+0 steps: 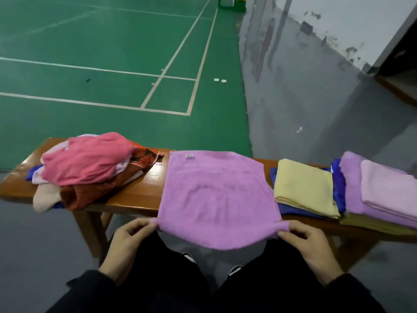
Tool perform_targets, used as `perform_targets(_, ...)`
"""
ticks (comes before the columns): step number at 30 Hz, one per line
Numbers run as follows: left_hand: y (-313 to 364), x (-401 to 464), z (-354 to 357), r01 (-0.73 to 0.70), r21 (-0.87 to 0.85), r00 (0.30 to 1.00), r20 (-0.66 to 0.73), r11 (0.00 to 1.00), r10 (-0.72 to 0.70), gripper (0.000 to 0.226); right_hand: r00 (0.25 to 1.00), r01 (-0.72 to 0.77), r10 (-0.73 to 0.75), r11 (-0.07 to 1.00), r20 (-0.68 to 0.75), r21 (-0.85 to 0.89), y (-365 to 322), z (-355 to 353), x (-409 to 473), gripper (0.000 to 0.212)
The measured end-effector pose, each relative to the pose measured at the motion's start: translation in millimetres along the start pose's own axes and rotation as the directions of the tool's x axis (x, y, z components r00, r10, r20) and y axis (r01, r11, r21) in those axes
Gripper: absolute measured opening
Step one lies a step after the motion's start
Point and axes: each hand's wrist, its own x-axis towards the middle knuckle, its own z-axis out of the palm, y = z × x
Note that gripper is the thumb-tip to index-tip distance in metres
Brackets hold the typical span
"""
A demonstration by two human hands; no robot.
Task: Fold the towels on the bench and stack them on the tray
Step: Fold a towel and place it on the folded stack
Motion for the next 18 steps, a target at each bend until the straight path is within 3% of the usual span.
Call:
perform_targets(5,3,-6,-6,-0.017,-0.048,1.000,-0.019,0.999,0.016,0.049,0.997,-0.042,0.049,0.992,-0.055,0.122,-6,3,-4,0.012)
perform_targets(8,3,-9,-10,-0.021,-0.034,1.000,-0.024,0.999,0.020,0.031,0.999,-0.038,0.037,0.999,0.039,0.029,-6,4,0,0.010)
perform_targets(10,4,-11,-8,0.006,0.020,1.000,-0.009,1.000,-0.005,0.009,0.999,-0.039,0.040,0.997,-0.016,0.063,-7,6,3,0.006)
perform_targets(14,10,-9,-6,0.034,0.072,0.999,-0.024,0.997,-0.032,0.009,0.986,0.000,0.025,0.988,-0.163,0.153,-12,9,14,0.009)
perform_targets(16,19,-1,-2,-0.025,0.048,0.997,-0.068,0.999,0.028,0.011,0.977,0.044,-0.013,0.989,-0.214,0.140,-18,11,24,0.018)
perform_targets(18,32,16,5,-0.157,0.069,0.981,-0.108,0.985,0.164,0.011,0.973,0.034,-0.007,0.993,-0.229,0.114,-34,11,38,0.010)
